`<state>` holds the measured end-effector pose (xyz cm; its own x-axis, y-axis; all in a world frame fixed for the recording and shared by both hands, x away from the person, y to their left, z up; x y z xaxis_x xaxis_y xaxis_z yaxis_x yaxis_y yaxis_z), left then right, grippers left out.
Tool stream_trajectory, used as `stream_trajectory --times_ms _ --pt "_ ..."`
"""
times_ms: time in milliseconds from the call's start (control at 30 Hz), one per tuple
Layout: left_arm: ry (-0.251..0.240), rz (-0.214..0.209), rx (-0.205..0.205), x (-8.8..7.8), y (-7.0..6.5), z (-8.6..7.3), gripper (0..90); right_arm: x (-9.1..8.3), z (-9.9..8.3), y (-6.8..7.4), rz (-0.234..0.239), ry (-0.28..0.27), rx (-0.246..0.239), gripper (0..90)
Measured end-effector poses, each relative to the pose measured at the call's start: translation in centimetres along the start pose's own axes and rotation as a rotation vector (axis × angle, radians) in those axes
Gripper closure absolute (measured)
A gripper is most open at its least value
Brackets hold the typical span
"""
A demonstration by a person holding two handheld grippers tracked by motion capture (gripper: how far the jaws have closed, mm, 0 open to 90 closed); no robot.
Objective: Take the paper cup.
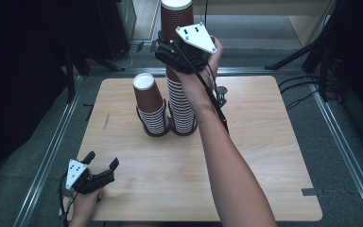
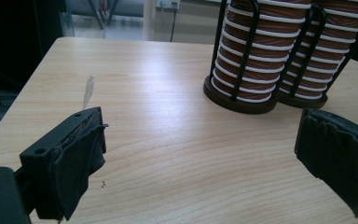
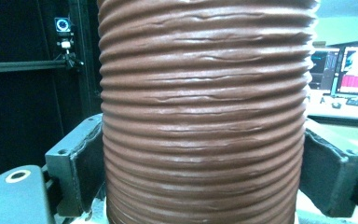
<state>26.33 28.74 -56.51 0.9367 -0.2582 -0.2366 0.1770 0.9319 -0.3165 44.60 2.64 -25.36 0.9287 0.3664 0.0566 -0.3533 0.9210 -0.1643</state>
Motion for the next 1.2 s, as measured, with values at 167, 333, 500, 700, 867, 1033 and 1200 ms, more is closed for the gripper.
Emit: stream_trajectory --times_ms 167,333,500,700,867,1033,1200 --pt "0.001 0.001 0.003 0.0 0.0 0.0 2.4 -0.4 0.8 -0.3 -0.004 -0.013 0.000 13.4" --pt "0.003 0.002 0.006 0.0 0.0 0.0 2.4 -0.9 1.5 -0.7 -0.004 -0.024 0.005 13.4" --pt "0.003 0.003 0.008 0.0 0.0 0.0 2.4 -1.3 1.9 -1.3 -0.011 -0.033 0.003 13.4" --pt "0.002 0.003 0.009 0.0 0.0 0.0 2.4 -1.8 2.4 -1.9 -0.020 -0.043 0.000 13.4" --pt "0.003 0.004 0.009 0.0 0.0 0.0 2.4 -2.4 2.5 -2.5 -0.028 -0.045 -0.007 13.4" --pt "0.005 0.005 0.013 0.0 -0.1 -0.1 2.4 -3.0 2.3 -3.4 -0.039 -0.045 -0.005 13.4" --pt "0.005 0.007 0.021 0.1 -0.2 -0.1 2.4 -3.6 2.0 -4.3 -0.045 -0.043 0.001 13.4"
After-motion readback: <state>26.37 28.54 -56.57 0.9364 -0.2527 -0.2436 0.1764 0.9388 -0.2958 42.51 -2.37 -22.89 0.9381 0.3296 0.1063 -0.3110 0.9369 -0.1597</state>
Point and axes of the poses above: each handheld gripper's, and its own axes: x roughly forward along the jaws, z roughly out of its top, y roughly to its left, the point moved 7 cm from there along x, roughly forward along the jaws, and after that the axes turned 10 degrees about -x, right-handed, at the moved point
